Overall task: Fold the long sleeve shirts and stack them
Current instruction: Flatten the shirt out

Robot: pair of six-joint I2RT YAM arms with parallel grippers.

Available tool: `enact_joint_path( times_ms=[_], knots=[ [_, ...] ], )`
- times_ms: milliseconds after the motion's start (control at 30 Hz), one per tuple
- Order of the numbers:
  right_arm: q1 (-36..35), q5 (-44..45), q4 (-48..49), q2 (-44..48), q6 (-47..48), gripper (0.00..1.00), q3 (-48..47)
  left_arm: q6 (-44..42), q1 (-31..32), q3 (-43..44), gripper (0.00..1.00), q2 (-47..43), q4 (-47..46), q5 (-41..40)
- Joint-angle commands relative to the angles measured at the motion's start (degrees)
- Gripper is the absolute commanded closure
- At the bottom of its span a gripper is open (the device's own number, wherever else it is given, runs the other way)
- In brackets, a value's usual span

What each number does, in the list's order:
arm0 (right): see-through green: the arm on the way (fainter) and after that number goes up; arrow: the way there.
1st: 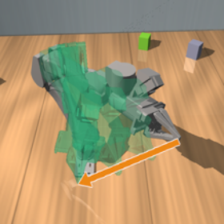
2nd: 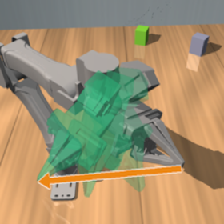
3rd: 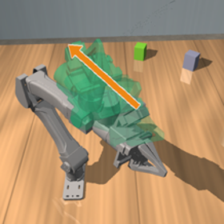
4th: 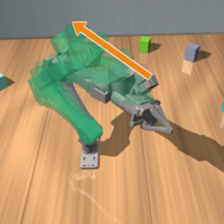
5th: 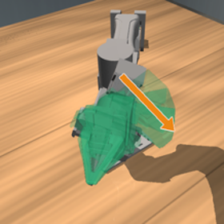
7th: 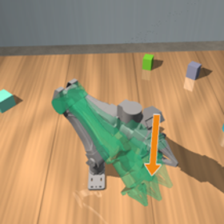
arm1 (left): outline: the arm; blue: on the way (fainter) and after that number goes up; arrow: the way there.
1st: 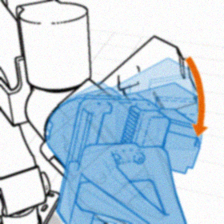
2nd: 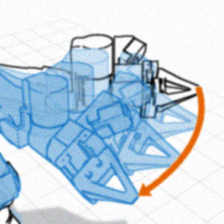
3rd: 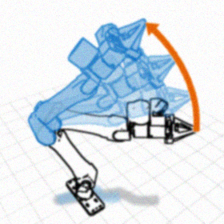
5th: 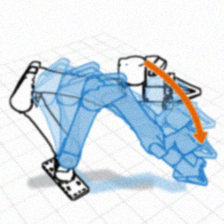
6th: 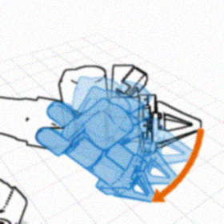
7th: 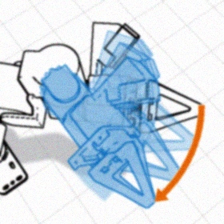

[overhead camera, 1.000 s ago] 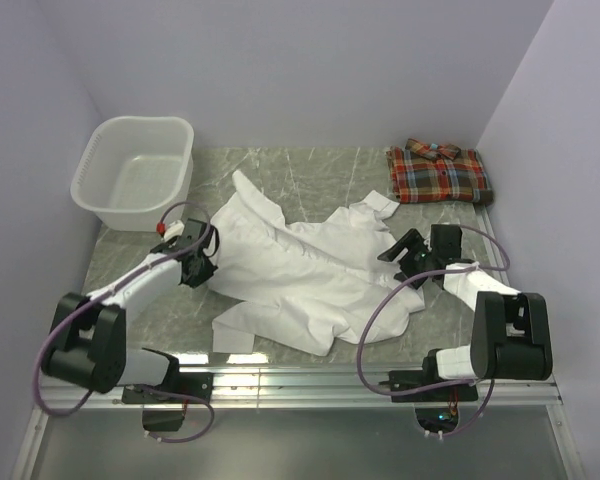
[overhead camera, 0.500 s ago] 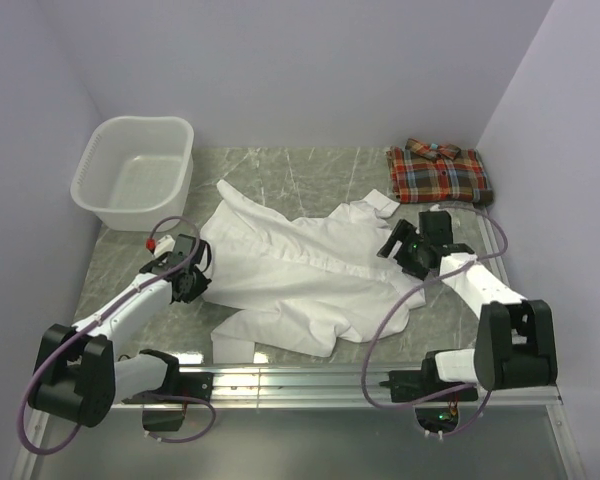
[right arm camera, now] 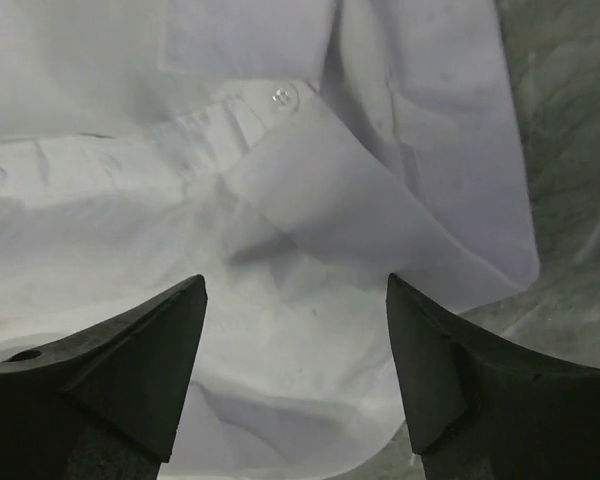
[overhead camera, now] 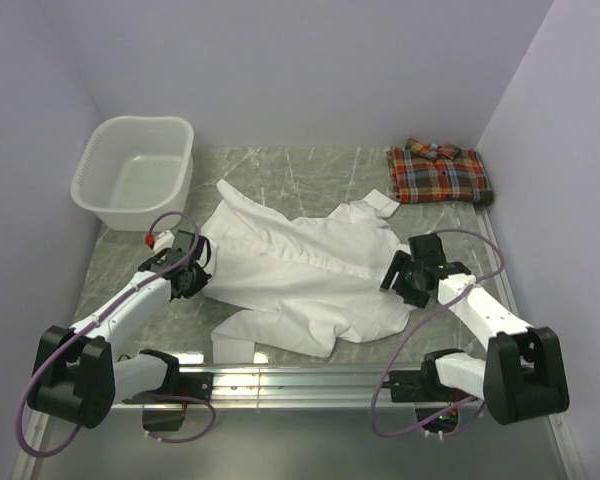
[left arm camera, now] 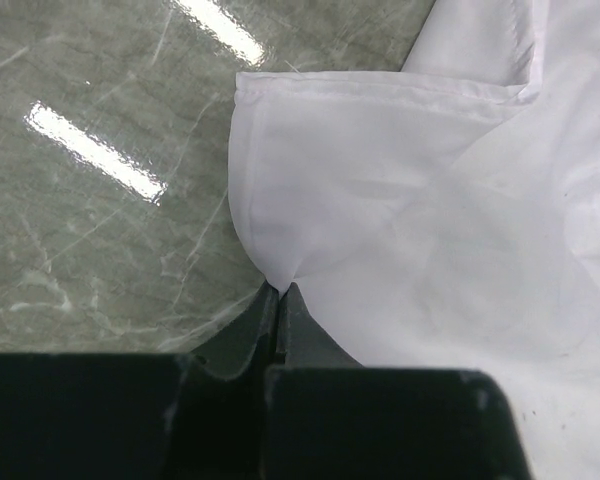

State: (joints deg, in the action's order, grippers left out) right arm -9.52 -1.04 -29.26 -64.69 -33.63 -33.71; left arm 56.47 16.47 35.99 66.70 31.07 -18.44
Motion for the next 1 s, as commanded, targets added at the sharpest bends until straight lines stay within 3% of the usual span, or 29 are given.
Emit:
enact_joint_path(
  times_ms=[0, 200, 467, 533, 700, 967],
  knots=[
    [-0.2, -4.9, 6.9, -3.4, -2.7, 0.25, 2.5, -0.4, -0.4, 1.4, 0.99, -0.4, -0.9, -2.0],
    [-0.2, -4.8, 13.9, -12.1, -4.0, 0.33, -0.3, 0.6, -1.1, 1.0, 0.99, -0.8, -1.0, -3.6],
    [2.1, -2.0, 15.6, -22.7, -1.3, 0.33, -12.6, 0.3, -3.1, 3.8, 1.00, 1.2, -1.7, -3.1],
    [2.1, 0.4, 12.7, -19.9, 0.0, 0.30, -13.7, 0.5, -3.2, 4.4, 0.99, 1.4, -2.0, -2.6],
    [2.1, 5.1, 3.9, -11.2, 1.6, 0.11, -10.7, 1.1, -3.1, 3.5, 0.99, 0.6, -3.1, -1.3],
    [2.4, 1.6, 1.5, -0.2, -2.8, 0.13, 0.6, 1.0, -3.2, 2.4, 1.00, 0.6, -3.8, -0.4]
  ],
)
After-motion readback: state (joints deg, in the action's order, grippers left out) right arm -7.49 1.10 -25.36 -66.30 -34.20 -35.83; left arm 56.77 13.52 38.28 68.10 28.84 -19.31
